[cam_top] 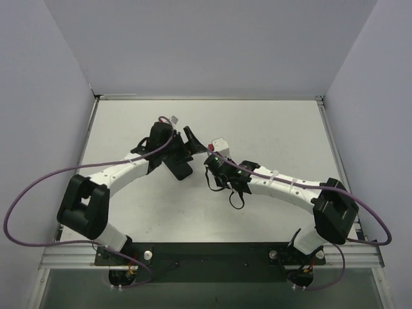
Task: Take the phone out of the phone case
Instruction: Remove the phone case from the phone.
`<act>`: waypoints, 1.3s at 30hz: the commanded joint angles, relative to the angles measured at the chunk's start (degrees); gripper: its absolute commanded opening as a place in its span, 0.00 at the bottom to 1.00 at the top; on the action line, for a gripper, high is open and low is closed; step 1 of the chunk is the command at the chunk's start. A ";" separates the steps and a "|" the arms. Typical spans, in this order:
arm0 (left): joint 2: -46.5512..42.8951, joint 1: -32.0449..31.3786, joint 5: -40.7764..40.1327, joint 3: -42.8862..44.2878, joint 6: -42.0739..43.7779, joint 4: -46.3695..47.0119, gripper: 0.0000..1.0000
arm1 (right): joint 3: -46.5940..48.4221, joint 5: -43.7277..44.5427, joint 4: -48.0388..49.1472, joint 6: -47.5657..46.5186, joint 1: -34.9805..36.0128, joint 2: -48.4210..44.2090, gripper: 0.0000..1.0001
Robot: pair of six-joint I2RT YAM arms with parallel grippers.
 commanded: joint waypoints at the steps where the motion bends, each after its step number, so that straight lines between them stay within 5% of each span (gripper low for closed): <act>1: -7.14 3.11 -1.57 -0.22 1.01 -2.74 0.97 | -0.12 2.47 -3.72 1.54 -0.99 -3.32 0.00; 11: -4.52 0.56 2.02 -5.93 -0.22 -4.07 0.97 | 9.81 5.37 -19.89 -2.14 -0.65 3.79 0.00; 28: -4.87 -0.23 6.42 -22.10 -3.92 14.74 0.97 | 10.70 -11.41 -7.77 -4.35 4.46 16.81 0.00; 39: -1.35 -2.77 6.51 -25.27 -4.71 24.24 0.80 | 6.57 -18.09 -5.04 -0.92 0.59 11.71 0.00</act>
